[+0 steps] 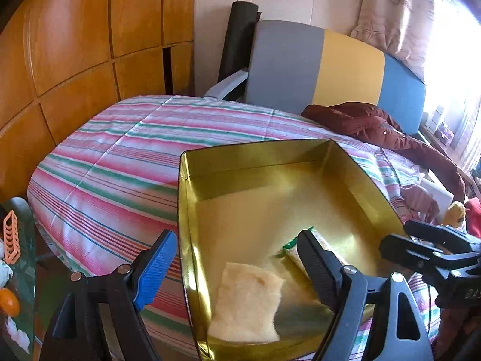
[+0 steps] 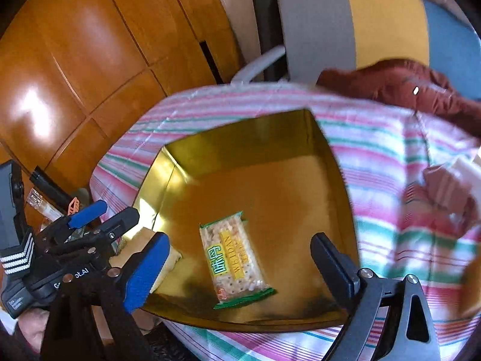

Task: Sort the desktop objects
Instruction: 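Withdraw both tools from the tray back toward the pile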

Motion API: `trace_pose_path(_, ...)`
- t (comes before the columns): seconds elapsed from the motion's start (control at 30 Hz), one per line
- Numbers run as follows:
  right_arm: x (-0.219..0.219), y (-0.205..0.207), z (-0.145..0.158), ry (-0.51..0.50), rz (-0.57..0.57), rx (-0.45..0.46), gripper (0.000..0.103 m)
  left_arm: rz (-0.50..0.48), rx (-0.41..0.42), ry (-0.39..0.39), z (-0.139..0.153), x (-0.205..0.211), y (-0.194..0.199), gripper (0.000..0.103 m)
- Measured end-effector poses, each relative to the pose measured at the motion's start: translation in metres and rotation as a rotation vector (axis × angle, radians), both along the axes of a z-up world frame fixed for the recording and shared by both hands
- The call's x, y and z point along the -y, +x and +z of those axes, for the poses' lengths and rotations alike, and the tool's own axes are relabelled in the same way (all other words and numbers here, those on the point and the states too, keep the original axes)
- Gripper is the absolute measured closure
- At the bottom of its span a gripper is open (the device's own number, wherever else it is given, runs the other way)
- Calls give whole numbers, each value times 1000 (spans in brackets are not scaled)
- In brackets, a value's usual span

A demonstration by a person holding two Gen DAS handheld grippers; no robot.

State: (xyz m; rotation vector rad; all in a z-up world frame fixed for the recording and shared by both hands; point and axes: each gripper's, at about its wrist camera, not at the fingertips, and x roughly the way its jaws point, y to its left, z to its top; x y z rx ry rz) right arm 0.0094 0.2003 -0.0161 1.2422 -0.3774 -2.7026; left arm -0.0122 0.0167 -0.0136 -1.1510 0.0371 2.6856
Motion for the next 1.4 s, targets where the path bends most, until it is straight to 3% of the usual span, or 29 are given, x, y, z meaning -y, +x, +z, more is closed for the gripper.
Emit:
trace_pose_path(0.27,-22,42,31,136,-77,-134,7,-78,-24,8,15,-26,13,20)
trace_pose_path(0.37,-42,56,35,135,-138,-149,6,-136,-22,18,17,-45,20,21)
trace_pose_path(0.83,-152,121,24,79,-488,-96,6,-391,-4,33,19,-131,47,21)
trace_pose_path(0.97,-180,137,27,73,-564,-89,6,-439,34,71,18,-149,47,21)
trace_pose_path(1.4,-236,150,22,97,-635,-40,6,-523,133,85,6,-200,41,20)
